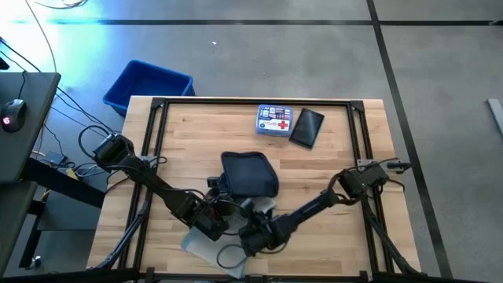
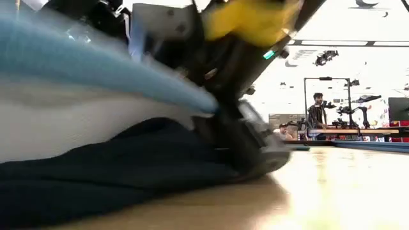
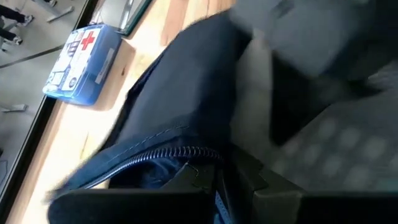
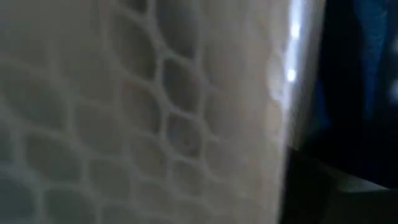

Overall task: Unpack backpack
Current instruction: Put the blue zipper bag in the black backpack

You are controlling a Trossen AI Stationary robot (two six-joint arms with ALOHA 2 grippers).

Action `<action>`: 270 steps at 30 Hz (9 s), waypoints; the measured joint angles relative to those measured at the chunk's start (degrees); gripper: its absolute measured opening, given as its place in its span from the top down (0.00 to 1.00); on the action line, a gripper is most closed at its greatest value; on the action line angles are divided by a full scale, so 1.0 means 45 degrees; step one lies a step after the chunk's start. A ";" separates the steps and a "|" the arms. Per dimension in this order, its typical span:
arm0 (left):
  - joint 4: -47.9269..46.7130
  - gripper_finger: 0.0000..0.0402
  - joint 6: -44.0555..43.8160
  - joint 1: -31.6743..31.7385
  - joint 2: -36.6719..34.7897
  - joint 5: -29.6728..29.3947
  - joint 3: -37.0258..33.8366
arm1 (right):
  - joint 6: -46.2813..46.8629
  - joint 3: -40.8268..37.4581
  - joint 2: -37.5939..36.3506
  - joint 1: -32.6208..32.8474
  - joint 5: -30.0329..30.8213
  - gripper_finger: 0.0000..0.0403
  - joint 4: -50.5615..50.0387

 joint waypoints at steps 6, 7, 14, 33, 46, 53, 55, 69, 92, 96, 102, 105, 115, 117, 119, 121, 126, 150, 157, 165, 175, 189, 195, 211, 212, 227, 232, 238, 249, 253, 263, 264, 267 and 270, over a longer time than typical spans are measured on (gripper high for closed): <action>0.0093 1.00 0.0336 -0.0094 0.0000 0.0075 0.0000 | -0.0200 0.0000 0.0002 -0.0411 0.0582 0.92 0.1420; 0.0100 1.00 0.0447 -0.0128 0.0000 0.0070 0.0000 | -0.0373 0.0000 0.0002 -0.0406 0.0932 0.96 0.1508; 0.0101 1.00 0.0637 -0.0194 0.0000 0.0088 0.0000 | -0.1104 -0.0010 -0.0037 0.0105 0.3845 1.00 0.1960; 0.2735 1.00 0.3557 -0.1432 -0.1353 0.2373 -0.0258 | -0.3439 -0.0010 -0.0085 -0.0386 0.1240 1.00 0.5434; -0.4676 0.86 -0.3471 -0.1409 -0.2475 -0.2263 -0.0806 | -0.1056 0.0000 -0.0090 -0.0222 0.0011 1.00 0.2371; -0.5901 0.74 -0.5429 -0.1198 -0.2501 -0.2948 -0.1899 | -0.0747 0.0000 -0.0090 0.0787 -0.0029 1.00 0.2301; -0.4926 0.73 -0.4931 -0.0989 -0.2501 -0.2404 -0.2664 | -0.0822 0.0000 -0.0090 0.1069 0.0330 1.00 0.2640; 0.4682 0.85 0.1057 0.0718 -0.2482 0.1907 -0.5629 | -0.4558 0.0000 -0.0085 0.0970 0.2521 1.00 0.7606; 0.7609 0.86 0.3521 -0.0078 -0.2921 0.2925 -0.5523 | -0.1655 0.0000 0.0449 -0.1034 -0.0465 1.00 0.3744; 0.5714 0.86 0.2715 -0.0375 -0.3952 0.2291 -0.4574 | -0.0941 0.0039 0.0423 -0.0997 -0.0755 1.00 0.2392; 0.4192 0.86 0.1783 -0.0946 -0.4556 0.0645 -0.4201 | 0.0106 0.0049 0.0353 -0.0445 -0.0882 1.00 0.0776; 0.3262 0.85 0.0805 -0.0897 -0.4484 0.0545 -0.4240 | 0.0550 0.0044 0.0330 0.0112 -0.1222 1.00 0.0510; 0.2746 0.66 -0.0245 -0.0438 -0.4478 0.0465 -0.4235 | 0.1558 0.0029 0.0285 0.1724 -0.1107 1.00 0.0115; 0.2711 0.62 -0.0236 -0.0142 -0.4478 0.0444 -0.4271 | 0.1567 0.0019 0.0279 0.1871 -0.0834 1.00 0.0117; 0.2435 0.59 0.0117 0.0114 -0.4478 0.0457 -0.4279 | 0.1578 0.0015 0.0279 0.1942 -0.0551 1.00 0.0128; 0.2099 0.56 0.0575 0.0477 -0.4478 0.0687 -0.4279 | 0.1586 0.0015 0.0279 0.1986 -0.0306 1.00 0.0121; 0.0754 0.57 0.0850 0.1842 -0.4556 0.1760 -0.4279 | 0.1601 0.0015 0.0279 0.1988 -0.0272 1.00 0.0108; 1.0315 0.79 0.4149 0.6193 -0.2267 0.9347 -0.7975 | -0.0325 -0.0031 -0.0153 0.1638 0.0663 1.00 0.1908; 1.1784 0.79 0.3861 0.6201 -0.1316 0.9900 -0.7966 | -0.1703 -0.0024 -0.0247 0.1518 0.2401 1.00 0.3044; 1.2739 0.79 0.3695 0.5781 -0.1598 1.0179 -0.7946 | -0.3561 -0.0005 -0.0328 0.1348 0.1936 1.00 0.4991; 1.3155 0.79 0.3517 0.5425 -0.1603 1.0678 -0.7903 | -0.0955 0.0000 -0.0328 0.0042 -0.1350 1.00 0.3659; 1.3203 0.79 0.3643 0.5095 -0.1613 1.1632 -0.7577 | -0.0274 -0.1918 -0.0391 -0.0790 -0.0883 1.00 0.4767; 1.3094 0.79 0.3548 0.5090 -0.1613 1.1850 -0.7577 | -0.0421 -0.1535 -0.0323 -0.0731 0.0289 0.96 0.4078; 1.2554 0.79 0.3513 0.5066 -0.1608 1.2062 -0.7582 | -0.0226 0.0781 -0.0241 0.0380 -0.0444 0.38 0.1101; 1.2543 0.79 0.3513 0.5066 -0.1608 1.2055 -0.7582 | -0.0210 0.1030 -0.0241 0.0482 -0.0455 0.38 0.0821; 1.2450 0.79 0.3523 0.5081 -0.1608 1.1921 -0.7582 | 0.5195 0.3747 -0.0323 0.0865 -0.4152 0.67 -0.5433; 1.2444 0.79 0.3553 0.5090 -0.1608 1.1876 -0.7582 | 0.5259 0.2166 -0.0309 0.0540 -0.3220 0.90 -0.5047; 1.2445 0.79 0.3872 0.5090 -0.1608 1.2134 -0.7582 | 0.4968 0.1335 -0.0304 0.0366 -0.1356 0.99 -0.4081; 1.3216 0.79 0.4149 0.4946 -0.1598 1.2285 -0.7582 | 0.2072 0.1214 -0.0120 -0.0023 -0.1162 1.00 0.0478; 1.3277 0.79 0.4270 0.4838 -0.1598 1.2335 -0.7582 | 0.2174 0.1223 0.0210 -0.0319 -0.0804 1.00 0.0235; 1.3446 0.79 0.4069 0.4869 -0.1603 1.3265 -0.7577 | 0.2847 -0.0335 0.0116 -0.0746 0.0237 1.00 0.0021; 1.3448 0.79 0.4067 0.4860 -0.1603 1.3272 -0.7577 | 0.2959 -0.0335 0.0114 -0.0751 0.0350 1.00 -0.0114; 1.3444 0.79 0.4070 0.4857 -0.1682 1.3310 -0.7577 | 0.3443 -0.0372 0.0065 -0.0672 0.1667 1.00 -0.0809; 1.3431 0.79 0.3886 0.4857 -0.1690 1.3306 -0.7571 | 0.4083 -0.0428 -0.0094 -0.0575 0.2387 0.98 -0.1697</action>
